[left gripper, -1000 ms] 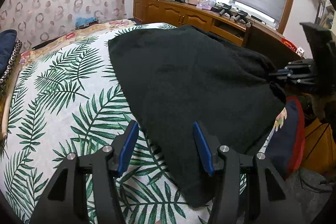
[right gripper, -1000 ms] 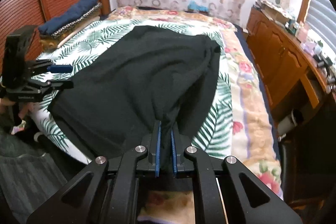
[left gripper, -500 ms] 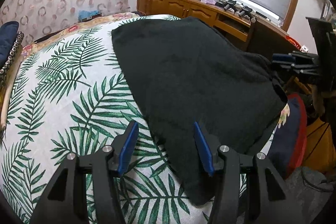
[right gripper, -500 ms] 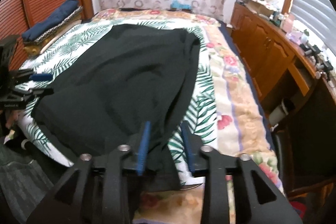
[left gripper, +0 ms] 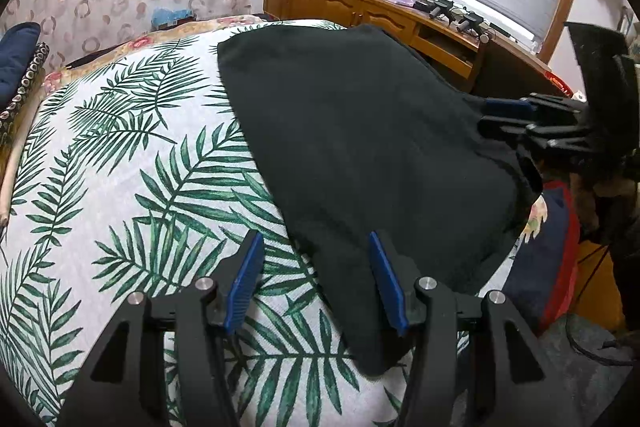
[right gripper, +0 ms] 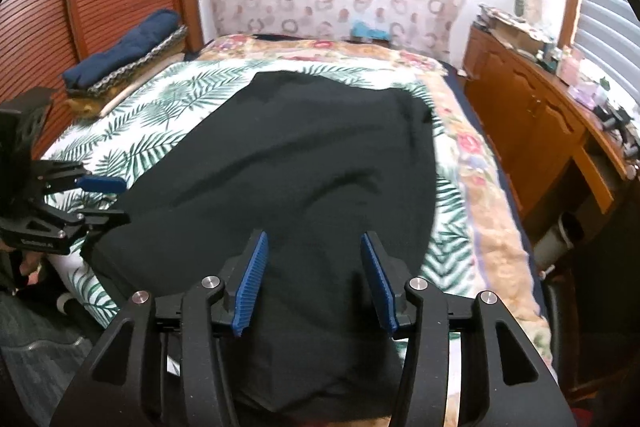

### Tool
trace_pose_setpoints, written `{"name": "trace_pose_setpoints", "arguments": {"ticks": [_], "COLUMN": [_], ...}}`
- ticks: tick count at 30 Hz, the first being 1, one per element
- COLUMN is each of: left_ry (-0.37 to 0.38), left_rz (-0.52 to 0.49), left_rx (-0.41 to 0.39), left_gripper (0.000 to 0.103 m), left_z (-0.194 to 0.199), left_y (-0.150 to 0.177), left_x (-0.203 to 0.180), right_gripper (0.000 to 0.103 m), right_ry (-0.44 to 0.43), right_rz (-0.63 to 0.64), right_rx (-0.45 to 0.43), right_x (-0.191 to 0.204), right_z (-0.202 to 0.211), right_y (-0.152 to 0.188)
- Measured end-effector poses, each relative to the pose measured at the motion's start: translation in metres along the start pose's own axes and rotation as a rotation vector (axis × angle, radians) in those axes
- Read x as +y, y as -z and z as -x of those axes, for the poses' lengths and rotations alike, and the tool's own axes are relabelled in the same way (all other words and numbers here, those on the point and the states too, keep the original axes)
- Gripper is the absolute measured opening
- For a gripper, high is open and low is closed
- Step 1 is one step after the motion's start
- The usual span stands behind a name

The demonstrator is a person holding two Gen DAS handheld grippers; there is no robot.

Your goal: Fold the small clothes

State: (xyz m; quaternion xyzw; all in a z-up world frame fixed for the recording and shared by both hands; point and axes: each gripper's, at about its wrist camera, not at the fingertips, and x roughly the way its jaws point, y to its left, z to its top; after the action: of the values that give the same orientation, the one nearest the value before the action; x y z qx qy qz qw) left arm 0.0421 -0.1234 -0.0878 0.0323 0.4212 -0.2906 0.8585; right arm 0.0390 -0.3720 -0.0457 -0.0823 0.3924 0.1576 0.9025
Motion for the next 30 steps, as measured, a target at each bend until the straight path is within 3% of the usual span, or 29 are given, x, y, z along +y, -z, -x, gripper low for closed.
{"name": "trace_pose_setpoints", "arguments": {"ticks": [12,16,17,18,21,26,30], "left_ry": [0.108,0.115,0.126,0.142,0.150,0.197,0.187], "left_rz": [0.027,-0.016,-0.023,-0.031,-0.055,-0.026,-0.058], "left_rx": [0.005,0.018,0.022,0.028,0.037,-0.067,-0.140], "left_gripper": [0.053,0.053,0.049,0.032,0.012,0.010,0.010], "left_z": [0.009,0.008,0.009,0.008,0.009,0.036,0.050], "left_y": [0.009,0.013,0.013,0.013,0.010,-0.024,-0.063], "left_x": [0.001,-0.008,-0.010,-0.013,-0.019,-0.019,-0.027], "right_gripper": [0.053,0.053,0.054,0.054,0.055,0.064,0.069], "right_ry": [0.021,0.015,0.013,0.008,-0.014,-0.069,-0.124], "right_rz": [-0.015,-0.015,-0.014,-0.010,0.003,0.029,0.051], "right_rx": [0.042,0.030,0.027,0.021,0.006,-0.023,-0.051], "right_x": [-0.008,-0.007,-0.006,-0.005,0.000,0.012,0.025], "right_z": [-0.017,-0.011,-0.010,-0.008,-0.002,0.010,0.019], "right_y": [0.013,0.014,0.014,0.013,0.012,0.010,0.009]}}
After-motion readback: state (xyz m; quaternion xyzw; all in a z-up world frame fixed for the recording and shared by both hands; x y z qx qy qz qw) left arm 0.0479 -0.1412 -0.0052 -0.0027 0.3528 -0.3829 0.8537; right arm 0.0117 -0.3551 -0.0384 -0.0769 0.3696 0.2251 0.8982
